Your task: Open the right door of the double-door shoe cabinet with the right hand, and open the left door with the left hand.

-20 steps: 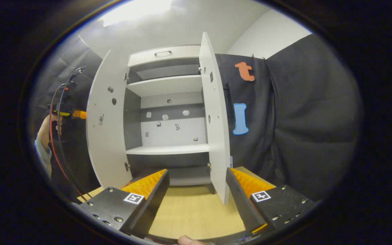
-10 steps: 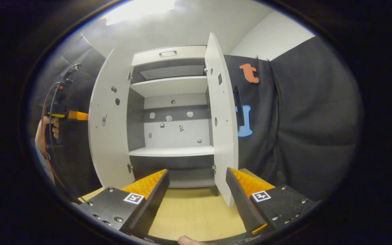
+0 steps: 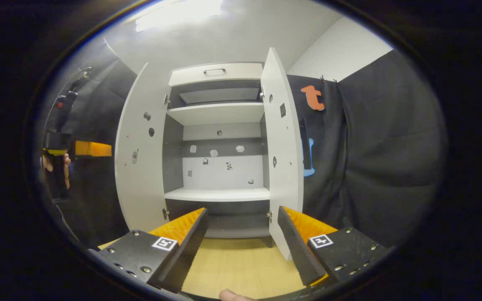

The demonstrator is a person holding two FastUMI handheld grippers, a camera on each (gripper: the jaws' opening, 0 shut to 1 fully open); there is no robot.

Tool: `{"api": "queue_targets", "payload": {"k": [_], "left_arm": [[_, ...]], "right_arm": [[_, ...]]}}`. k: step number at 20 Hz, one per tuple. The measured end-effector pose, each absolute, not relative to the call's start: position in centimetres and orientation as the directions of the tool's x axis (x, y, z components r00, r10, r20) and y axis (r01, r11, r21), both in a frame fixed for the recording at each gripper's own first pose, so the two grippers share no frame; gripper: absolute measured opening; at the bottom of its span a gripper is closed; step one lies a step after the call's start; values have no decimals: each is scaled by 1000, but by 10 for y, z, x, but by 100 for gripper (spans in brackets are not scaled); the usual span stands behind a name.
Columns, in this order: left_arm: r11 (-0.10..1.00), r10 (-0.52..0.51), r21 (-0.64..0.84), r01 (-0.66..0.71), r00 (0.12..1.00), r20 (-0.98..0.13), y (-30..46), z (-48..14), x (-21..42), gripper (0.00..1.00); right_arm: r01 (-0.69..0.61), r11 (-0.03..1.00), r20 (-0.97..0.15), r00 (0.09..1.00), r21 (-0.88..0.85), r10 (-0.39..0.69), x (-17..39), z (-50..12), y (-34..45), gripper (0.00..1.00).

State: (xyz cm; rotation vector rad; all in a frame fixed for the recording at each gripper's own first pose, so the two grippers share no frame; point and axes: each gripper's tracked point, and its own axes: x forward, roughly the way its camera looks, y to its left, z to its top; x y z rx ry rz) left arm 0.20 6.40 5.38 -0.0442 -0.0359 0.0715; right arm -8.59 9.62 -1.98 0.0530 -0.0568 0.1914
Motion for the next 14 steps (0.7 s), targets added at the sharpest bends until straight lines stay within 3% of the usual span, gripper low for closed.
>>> {"api": "queue_targets", "payload": {"k": [4, 6, 14], "left_arm": [[998, 53, -41, -53, 999, -6, 39, 28, 7, 97], [1000, 29, -10, -29, 999, -21, 20, 11, 6, 94], [998, 19, -55, -22, 998, -59, -23, -63, -14, 97]], "right_arm": [[-198, 979, 81, 978, 51, 193, -89, -12, 98, 99], [-200, 978, 87, 977, 52, 195, -92, -12, 98, 99], [-188, 982, 66, 980, 32, 186, -89, -34, 88, 99]]}}
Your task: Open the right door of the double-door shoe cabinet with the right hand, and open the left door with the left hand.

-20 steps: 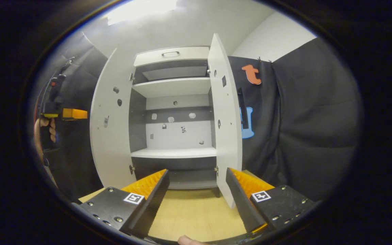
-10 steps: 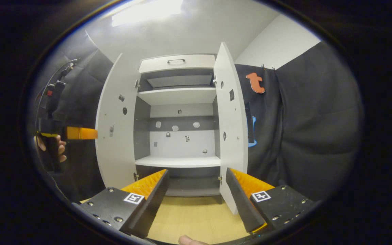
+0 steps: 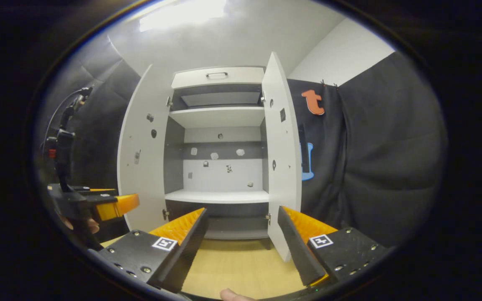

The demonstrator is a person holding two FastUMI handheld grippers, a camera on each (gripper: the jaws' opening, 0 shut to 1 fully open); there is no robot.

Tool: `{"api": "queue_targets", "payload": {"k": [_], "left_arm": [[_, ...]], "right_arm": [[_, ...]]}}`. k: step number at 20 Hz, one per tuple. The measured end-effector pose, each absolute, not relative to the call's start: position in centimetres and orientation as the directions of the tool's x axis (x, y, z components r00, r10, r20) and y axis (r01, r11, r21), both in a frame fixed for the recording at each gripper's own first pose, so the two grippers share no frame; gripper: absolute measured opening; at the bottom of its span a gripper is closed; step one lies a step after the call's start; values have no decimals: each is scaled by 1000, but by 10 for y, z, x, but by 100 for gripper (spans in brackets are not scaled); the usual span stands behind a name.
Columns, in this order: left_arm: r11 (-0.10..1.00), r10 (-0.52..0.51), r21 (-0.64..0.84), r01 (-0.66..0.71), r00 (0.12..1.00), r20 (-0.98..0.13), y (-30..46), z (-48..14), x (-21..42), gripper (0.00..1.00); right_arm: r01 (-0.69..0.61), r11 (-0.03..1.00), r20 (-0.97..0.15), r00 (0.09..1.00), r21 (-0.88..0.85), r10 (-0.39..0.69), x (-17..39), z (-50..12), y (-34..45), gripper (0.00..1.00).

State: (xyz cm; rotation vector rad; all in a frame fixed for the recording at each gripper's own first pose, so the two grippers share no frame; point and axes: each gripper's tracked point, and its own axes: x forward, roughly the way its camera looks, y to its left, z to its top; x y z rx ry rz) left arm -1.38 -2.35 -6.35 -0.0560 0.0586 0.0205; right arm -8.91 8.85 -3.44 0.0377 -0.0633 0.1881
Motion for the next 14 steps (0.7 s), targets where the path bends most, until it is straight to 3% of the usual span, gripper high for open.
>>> {"api": "queue_targets", "payload": {"k": [5, 14], "left_arm": [[999, 36, -34, -38, 997, -66, -24, -68, -19, 96], [997, 36, -66, -38, 999, -37, -18, -50, -27, 94]], "right_arm": [[-187, 982, 27, 982, 29, 186, -83, -54, 88, 96], [-193, 980, 34, 981, 39, 192, -80, -54, 92, 99]]}}
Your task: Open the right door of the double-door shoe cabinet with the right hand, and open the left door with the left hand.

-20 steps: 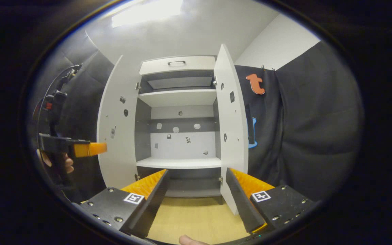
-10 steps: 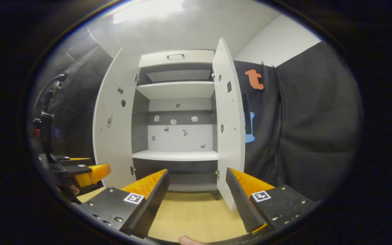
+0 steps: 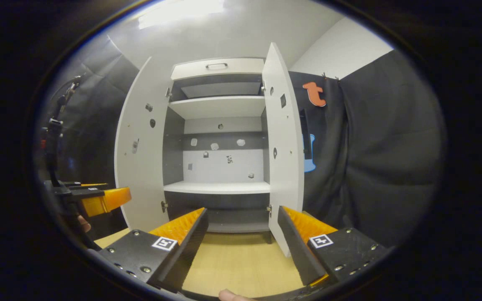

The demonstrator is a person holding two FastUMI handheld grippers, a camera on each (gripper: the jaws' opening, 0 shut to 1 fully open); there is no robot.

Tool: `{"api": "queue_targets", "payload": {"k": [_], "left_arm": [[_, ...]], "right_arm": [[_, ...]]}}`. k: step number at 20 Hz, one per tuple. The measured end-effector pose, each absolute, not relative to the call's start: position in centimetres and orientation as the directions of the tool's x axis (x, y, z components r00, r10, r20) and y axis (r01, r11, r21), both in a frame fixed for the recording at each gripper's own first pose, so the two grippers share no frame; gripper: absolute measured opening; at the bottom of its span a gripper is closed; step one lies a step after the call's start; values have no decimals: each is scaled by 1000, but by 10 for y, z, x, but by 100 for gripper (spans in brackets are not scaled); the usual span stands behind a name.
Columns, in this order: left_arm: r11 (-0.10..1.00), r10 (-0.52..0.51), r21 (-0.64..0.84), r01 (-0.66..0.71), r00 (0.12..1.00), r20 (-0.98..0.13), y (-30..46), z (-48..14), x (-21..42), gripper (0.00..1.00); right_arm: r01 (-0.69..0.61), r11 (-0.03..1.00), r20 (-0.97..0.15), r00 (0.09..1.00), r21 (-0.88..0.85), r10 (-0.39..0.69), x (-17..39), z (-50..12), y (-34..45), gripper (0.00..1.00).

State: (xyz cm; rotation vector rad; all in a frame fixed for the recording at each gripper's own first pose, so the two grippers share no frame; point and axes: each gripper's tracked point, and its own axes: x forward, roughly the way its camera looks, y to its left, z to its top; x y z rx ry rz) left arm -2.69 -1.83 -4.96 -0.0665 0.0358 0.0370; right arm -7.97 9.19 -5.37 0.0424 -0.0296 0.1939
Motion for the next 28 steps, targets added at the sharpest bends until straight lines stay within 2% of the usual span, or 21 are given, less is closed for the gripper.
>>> {"api": "queue_targets", "payload": {"k": [1, 7, 8, 9, 10, 12, 14, 16, 17, 19, 21, 22, 28], "left_arm": [[997, 42, -62, -44, 999, -35, -16, -48, -28, 97], [995, 60, -73, -62, 998, -26, -6, -42, -32, 96], [995, 62, -79, -64, 998, -29, -6, -42, -32, 94], [995, 61, -78, -63, 998, -28, -6, -42, -32, 96], [995, 66, -79, -68, 997, -29, -5, -43, -32, 96], [994, 65, -91, -67, 998, -23, -6, -40, -31, 96], [993, 62, -101, -64, 998, -16, -8, -40, -31, 96], [993, 61, -105, -62, 998, -10, -10, -41, -29, 97], [992, 65, -106, -65, 998, -9, -10, -42, -28, 96], [991, 76, -112, -76, 997, -4, -9, -42, -24, 94], [991, 73, -110, -73, 997, -1, -15, -43, -20, 97], [992, 75, -103, -75, 997, -2, -19, -44, -18, 97], [997, 45, -60, -45, 999, 5, -66, -46, 0, 94]], "right_arm": [[-190, 981, 36, 981, 37, 189, -78, -54, 92, 99], [-222, 975, 17, 975, 27, 221, -81, -64, 105, 99], [-231, 973, 19, 973, 22, 230, -83, -64, 107, 99], [-242, 970, 26, 970, 15, 242, -86, -63, 110, 96], [-248, 969, 34, 968, 10, 247, -88, -61, 112, 99], [-253, 967, 48, 966, 6, 253, -89, -60, 112, 96], [-260, 965, 57, 964, 20, 258, -88, -59, 114, 99], [-274, 961, 70, 960, 42, 270, -86, -59, 117, 96], [-280, 959, 78, 958, 52, 275, -85, -60, 117, 99], [-309, 949, 112, 947, 59, 301, -83, -58, 121, 99], [-333, 941, 140, 936, 52, 324, -80, -58, 122, 96], [-338, 940, 149, 933, 52, 328, -77, -59, 120, 99], [-308, 946, 146, 945, 100, 293, -51, -60, 79, 99]]}}
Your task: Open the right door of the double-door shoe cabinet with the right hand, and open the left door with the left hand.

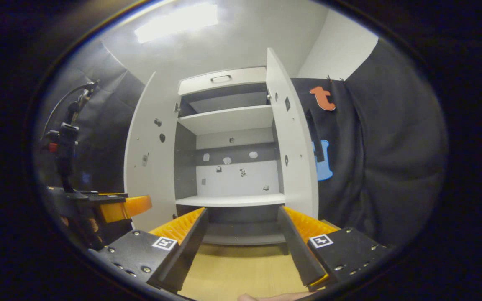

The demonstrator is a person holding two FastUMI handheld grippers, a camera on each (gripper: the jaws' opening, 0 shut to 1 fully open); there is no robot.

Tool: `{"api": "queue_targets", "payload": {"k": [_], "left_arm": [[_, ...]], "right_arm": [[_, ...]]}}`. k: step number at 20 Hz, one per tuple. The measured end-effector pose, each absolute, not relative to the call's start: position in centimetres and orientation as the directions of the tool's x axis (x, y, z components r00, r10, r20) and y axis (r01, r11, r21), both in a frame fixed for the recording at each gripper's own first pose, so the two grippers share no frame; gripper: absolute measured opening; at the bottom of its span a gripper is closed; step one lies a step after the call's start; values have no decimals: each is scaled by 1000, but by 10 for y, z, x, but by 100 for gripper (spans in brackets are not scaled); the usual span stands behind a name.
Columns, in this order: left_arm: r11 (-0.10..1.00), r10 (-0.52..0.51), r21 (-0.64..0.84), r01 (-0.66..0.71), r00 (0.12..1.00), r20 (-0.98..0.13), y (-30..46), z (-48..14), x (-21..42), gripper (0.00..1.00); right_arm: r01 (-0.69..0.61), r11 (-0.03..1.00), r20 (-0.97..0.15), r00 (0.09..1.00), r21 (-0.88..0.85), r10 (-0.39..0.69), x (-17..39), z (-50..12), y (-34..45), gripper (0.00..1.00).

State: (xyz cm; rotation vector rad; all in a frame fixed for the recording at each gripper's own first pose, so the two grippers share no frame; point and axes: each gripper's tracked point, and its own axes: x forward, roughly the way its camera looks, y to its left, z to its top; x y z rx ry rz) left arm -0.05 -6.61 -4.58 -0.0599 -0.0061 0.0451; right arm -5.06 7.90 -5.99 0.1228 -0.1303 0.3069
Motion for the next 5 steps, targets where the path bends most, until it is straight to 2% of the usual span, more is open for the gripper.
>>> {"api": "queue_targets", "payload": {"k": [1, 2, 3, 4, 5], "left_arm": [[997, 40, -65, -40, 999, 7, -77, -46, 2, 94], [997, 32, -65, -32, 999, 4, -88, -48, 6, 97], [998, 33, -58, -33, 999, 4, -98, -50, 9, 93], [998, 31, -50, -31, 999, 10, -107, -51, 11, 97], [999, 31, -43, -31, 999, 21, -116, -51, 13, 96]], "right_arm": [[-296, 951, 138, 949, 85, 283, -47, -62, 70, 96], [-284, 956, 145, 951, 73, 272, -43, -60, 60, 96], [-276, 959, 154, 952, 69, 263, -42, -58, 50, 96], [-277, 958, 160, 952, 72, 263, -40, -57, 43, 99], [-276, 958, 159, 952, 79, 261, -39, -59, 37, 96]]}}
